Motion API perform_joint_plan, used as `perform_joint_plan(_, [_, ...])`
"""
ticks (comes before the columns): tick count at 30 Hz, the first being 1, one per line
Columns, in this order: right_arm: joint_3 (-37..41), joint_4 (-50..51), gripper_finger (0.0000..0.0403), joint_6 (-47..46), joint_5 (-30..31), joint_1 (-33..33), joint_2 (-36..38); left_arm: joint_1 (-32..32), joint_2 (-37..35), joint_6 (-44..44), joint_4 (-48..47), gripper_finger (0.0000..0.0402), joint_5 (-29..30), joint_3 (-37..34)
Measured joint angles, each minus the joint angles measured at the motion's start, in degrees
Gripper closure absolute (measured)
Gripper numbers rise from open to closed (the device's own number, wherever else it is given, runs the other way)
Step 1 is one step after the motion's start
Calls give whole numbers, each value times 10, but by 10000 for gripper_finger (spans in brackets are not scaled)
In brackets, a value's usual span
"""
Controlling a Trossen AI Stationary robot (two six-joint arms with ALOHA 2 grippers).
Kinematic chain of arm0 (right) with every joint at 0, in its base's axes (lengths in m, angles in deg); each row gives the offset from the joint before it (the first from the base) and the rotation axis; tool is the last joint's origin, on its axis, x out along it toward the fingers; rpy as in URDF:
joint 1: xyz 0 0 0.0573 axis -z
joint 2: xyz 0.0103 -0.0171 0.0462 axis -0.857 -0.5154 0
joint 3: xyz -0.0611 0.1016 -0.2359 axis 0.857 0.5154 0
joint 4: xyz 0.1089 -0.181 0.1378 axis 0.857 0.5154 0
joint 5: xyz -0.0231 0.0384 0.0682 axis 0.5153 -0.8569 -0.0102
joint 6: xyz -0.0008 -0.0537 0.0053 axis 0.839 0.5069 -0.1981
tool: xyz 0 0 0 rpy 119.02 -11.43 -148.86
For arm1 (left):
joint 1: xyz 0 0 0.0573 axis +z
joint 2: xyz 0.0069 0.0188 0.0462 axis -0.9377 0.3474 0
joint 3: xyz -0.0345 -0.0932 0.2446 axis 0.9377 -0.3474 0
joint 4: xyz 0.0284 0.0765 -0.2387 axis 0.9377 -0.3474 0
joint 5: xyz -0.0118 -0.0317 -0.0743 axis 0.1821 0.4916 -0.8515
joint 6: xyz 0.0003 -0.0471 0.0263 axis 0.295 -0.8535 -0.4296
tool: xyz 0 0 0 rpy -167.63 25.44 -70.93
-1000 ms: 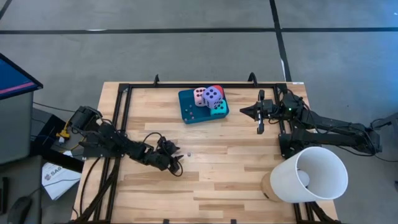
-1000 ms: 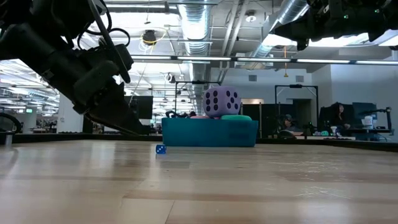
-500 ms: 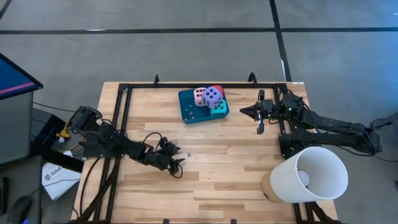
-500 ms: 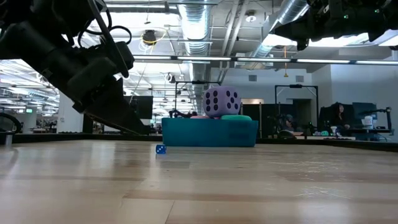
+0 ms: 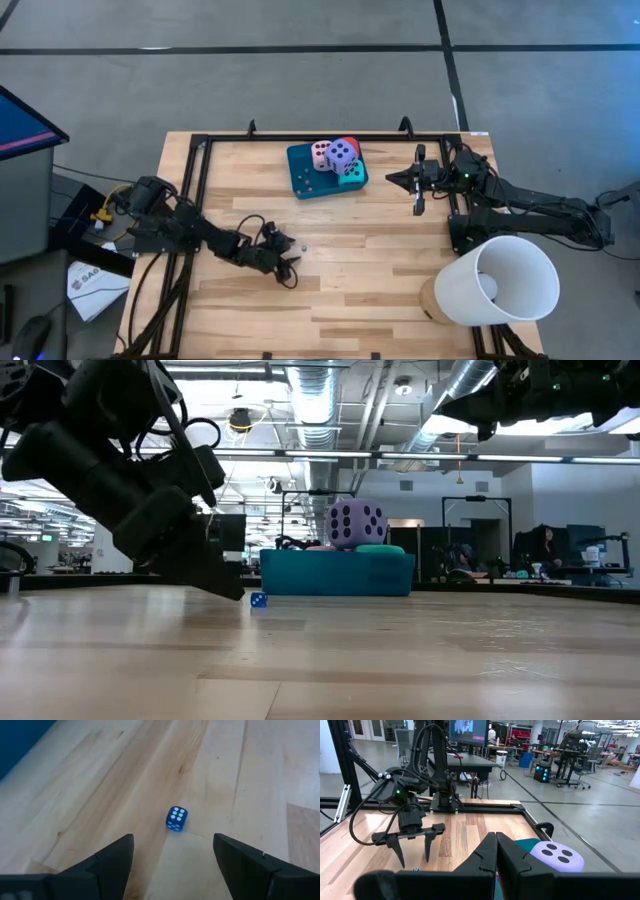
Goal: Pick & Place Dice
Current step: Put the small blue dice into the blue bin
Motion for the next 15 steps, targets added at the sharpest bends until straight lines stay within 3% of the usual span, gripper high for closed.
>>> perform_joint_plan(9, [0,-2,403,1,0,0,0,46,41,1,69,138,-53,1])
perform_joint_plan(15, [0,-2,403,0,0,0,0,51,65,27,112,138,-58,1])
